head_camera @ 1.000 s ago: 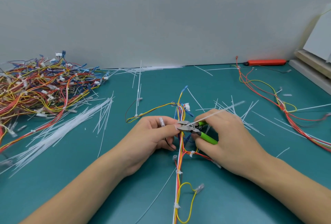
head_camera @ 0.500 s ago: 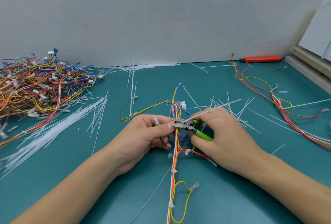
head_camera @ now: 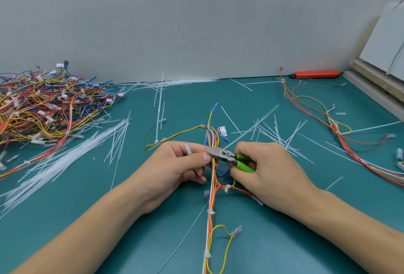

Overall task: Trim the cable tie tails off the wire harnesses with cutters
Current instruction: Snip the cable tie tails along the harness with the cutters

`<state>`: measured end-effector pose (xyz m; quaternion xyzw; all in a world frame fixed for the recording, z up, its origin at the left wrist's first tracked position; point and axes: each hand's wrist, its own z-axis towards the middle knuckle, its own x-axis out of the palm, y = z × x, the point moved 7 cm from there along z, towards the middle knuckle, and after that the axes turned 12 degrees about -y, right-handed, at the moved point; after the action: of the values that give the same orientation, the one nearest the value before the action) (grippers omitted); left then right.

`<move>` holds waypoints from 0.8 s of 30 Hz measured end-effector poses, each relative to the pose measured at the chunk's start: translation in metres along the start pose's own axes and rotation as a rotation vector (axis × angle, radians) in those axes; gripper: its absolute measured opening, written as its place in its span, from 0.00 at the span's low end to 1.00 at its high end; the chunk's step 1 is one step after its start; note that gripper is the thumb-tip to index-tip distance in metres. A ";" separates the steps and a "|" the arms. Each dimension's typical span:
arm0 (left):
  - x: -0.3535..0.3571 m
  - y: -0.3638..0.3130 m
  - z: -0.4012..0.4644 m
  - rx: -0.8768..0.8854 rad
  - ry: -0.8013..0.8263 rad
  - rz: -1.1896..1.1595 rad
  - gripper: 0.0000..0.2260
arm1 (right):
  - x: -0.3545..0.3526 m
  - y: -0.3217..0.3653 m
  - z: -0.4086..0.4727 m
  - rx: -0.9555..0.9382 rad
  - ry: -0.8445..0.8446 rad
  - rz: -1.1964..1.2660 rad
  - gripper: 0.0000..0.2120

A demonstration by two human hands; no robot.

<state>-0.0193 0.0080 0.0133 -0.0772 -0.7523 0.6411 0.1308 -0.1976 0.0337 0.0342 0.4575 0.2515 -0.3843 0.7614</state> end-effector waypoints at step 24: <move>-0.002 0.002 0.001 -0.014 -0.071 0.000 0.11 | -0.002 0.005 0.003 -0.065 0.019 0.039 0.19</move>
<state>-0.0179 0.0067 0.0108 -0.0553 -0.7609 0.6382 0.1033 -0.1947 0.0333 0.0394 0.4410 0.2620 -0.3566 0.7808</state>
